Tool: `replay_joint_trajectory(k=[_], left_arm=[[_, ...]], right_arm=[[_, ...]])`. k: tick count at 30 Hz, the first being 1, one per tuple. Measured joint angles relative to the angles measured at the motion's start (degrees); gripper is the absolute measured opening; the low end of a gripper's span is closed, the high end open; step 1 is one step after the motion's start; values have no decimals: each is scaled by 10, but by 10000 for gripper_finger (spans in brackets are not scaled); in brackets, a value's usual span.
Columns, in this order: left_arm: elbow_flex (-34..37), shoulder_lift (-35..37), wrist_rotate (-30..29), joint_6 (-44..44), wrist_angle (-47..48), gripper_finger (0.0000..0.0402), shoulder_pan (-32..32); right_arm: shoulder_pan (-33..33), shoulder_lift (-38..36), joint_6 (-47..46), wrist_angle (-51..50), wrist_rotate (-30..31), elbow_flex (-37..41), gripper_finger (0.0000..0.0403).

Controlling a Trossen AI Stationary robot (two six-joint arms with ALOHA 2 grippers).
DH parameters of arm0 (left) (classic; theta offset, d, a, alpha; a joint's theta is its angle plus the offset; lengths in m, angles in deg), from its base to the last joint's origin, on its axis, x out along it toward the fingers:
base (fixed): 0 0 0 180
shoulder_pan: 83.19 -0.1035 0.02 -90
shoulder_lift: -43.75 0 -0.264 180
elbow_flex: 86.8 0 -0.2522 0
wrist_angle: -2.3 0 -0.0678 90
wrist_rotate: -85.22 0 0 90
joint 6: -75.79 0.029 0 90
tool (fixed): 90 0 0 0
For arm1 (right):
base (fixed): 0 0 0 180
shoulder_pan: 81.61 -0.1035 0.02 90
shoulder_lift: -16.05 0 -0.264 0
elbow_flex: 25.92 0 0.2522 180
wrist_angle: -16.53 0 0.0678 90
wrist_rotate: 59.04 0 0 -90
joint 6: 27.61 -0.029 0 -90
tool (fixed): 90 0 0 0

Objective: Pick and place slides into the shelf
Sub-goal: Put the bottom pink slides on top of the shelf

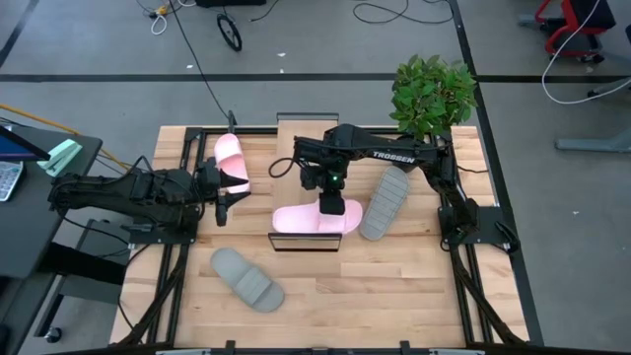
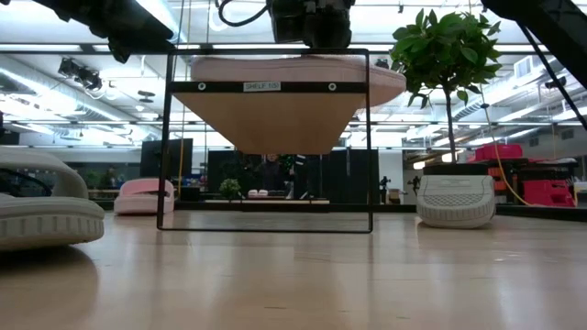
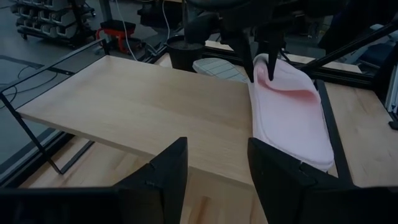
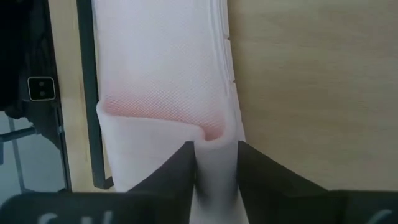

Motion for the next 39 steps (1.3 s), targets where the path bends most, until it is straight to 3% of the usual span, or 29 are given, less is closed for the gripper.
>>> replay_joint_trajectory(k=[18, 39], left_arm=[[0, 0, 0, -1, 13, 172, 0], [0, 0, 0, -1, 16, 172, 0]], right_arm=[[0, -1, -19, 12, 0, -1, 210], [1, -1, -41, 11, -5, -1, 264]])
